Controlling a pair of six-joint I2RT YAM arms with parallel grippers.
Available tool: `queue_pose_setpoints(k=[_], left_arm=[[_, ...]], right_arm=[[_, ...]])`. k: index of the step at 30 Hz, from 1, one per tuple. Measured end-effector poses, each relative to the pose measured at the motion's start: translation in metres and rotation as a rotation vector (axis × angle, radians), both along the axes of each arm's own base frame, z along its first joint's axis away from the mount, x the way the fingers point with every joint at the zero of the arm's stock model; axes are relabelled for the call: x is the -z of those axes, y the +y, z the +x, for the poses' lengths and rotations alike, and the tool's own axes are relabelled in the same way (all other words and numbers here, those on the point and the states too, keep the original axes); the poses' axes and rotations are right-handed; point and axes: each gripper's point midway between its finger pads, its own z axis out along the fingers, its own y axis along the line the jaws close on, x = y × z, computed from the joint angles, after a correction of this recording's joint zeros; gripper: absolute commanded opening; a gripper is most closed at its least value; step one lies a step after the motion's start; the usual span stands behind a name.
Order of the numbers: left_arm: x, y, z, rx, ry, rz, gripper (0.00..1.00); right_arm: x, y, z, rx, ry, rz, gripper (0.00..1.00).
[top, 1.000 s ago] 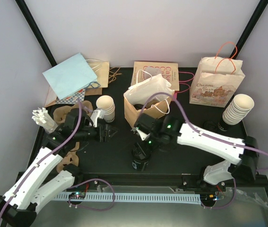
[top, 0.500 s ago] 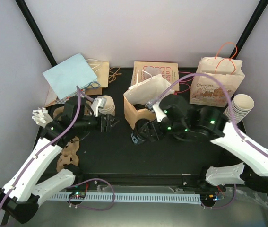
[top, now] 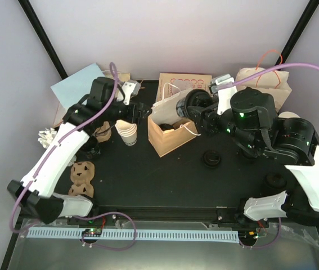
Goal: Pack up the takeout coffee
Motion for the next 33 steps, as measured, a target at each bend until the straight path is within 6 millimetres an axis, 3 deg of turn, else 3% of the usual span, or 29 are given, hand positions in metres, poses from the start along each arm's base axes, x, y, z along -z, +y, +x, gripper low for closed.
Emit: queue_pose_setpoints(k=[6,12,18,23,29,33], left_arm=[[0.015,-0.018,0.039,0.060,-0.026,0.095,0.77],[0.015,-0.040,0.070,0.132,-0.080,0.137,0.77],[0.031,-0.054,0.089,0.183,-0.086,0.186,0.72],[0.057,-0.060,0.095,0.216,-0.034,0.219,0.53],[0.073,-0.063,0.094,0.245,0.006,0.232,0.05],[0.071,-0.066,0.091,0.270,0.006,0.217,0.02]], right_arm=[[0.006,-0.024,0.035,0.194,-0.036,-0.075,0.69],[0.047,-0.039,0.077,0.302,0.055,-0.149,0.67],[0.077,-0.024,0.101,0.263,0.150,-0.147,0.66],[0.103,-0.005,0.111,0.210,0.197,-0.175,0.66],[0.139,0.001,0.119,0.210,0.247,-0.241,0.66],[0.156,0.004,0.118,0.185,0.279,-0.282,0.66]])
